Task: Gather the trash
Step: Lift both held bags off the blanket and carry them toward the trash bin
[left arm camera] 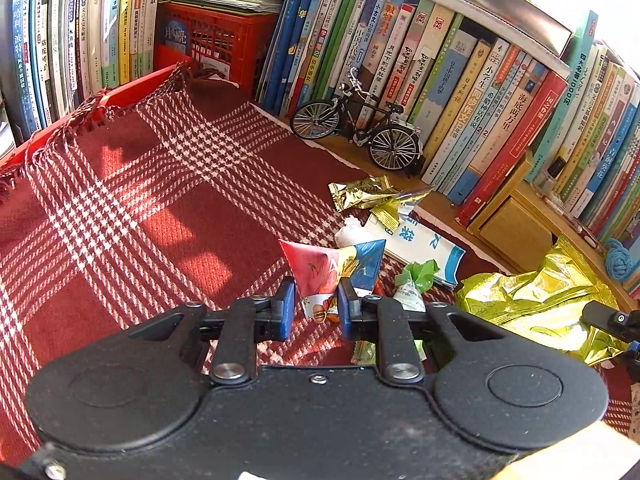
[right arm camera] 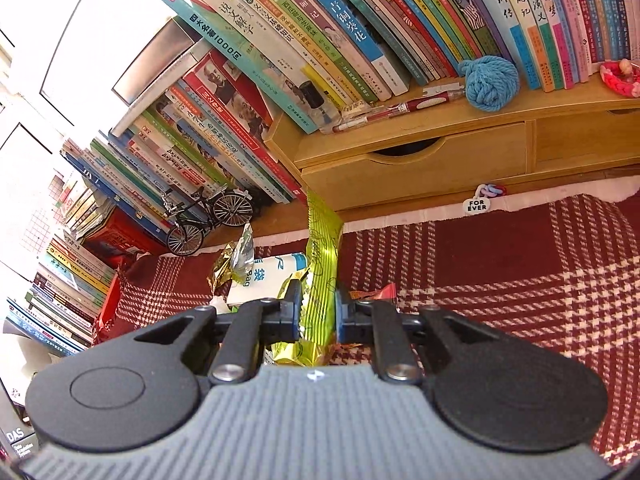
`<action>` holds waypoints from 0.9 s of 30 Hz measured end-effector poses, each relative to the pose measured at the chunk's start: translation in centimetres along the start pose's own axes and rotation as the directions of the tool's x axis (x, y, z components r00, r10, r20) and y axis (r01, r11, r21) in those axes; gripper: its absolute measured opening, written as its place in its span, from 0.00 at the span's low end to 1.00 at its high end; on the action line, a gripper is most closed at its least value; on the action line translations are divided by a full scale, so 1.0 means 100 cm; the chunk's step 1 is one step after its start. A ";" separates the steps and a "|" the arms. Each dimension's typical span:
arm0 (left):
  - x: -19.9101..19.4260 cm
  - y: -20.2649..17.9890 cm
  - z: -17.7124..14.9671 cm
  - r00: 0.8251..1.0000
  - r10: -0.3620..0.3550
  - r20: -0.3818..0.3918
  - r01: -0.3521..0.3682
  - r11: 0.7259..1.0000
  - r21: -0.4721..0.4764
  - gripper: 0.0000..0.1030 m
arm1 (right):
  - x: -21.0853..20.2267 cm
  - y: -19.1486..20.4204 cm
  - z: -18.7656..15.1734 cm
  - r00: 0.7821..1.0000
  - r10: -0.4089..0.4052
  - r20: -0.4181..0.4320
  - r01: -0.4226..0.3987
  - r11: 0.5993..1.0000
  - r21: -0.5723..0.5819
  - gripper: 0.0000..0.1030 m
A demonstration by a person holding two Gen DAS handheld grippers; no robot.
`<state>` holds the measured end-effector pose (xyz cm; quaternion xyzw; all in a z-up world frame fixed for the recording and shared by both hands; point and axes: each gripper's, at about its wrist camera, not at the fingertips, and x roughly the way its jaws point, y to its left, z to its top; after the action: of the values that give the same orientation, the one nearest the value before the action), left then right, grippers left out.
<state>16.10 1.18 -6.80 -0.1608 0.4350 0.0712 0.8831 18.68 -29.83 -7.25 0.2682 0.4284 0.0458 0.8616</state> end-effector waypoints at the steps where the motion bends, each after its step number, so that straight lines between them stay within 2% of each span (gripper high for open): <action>1: -0.006 0.000 -0.002 1.000 -0.003 0.002 0.003 1.000 0.008 0.19 | -0.007 -0.001 -0.001 1.000 0.002 0.008 -0.002 1.000 0.013 0.19; 14: -0.105 0.025 -0.045 0.999 -0.043 0.021 0.041 0.994 0.105 0.18 | -0.078 0.010 -0.040 0.997 -0.023 0.071 0.020 0.999 0.042 0.18; 20: -0.133 0.044 -0.062 0.998 -0.063 -0.023 0.066 0.986 0.153 0.18 | -0.110 0.023 -0.070 0.995 -0.057 0.088 0.052 0.997 0.057 0.18; 23: -0.141 0.052 -0.071 0.993 -0.093 -0.067 0.104 0.978 0.181 0.18 | -0.127 0.030 -0.087 0.991 -0.081 0.109 0.074 0.995 0.067 0.18; 27: -0.154 0.062 -0.084 0.984 -0.137 -0.114 0.162 0.954 0.253 0.18 | -0.157 0.041 -0.120 0.981 -0.125 0.146 0.113 0.990 0.090 0.18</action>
<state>-1.23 4.35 -0.76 -0.0789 0.4688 -0.0617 0.8776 0.28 -26.14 0.18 0.2794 0.3785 -0.0438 0.8813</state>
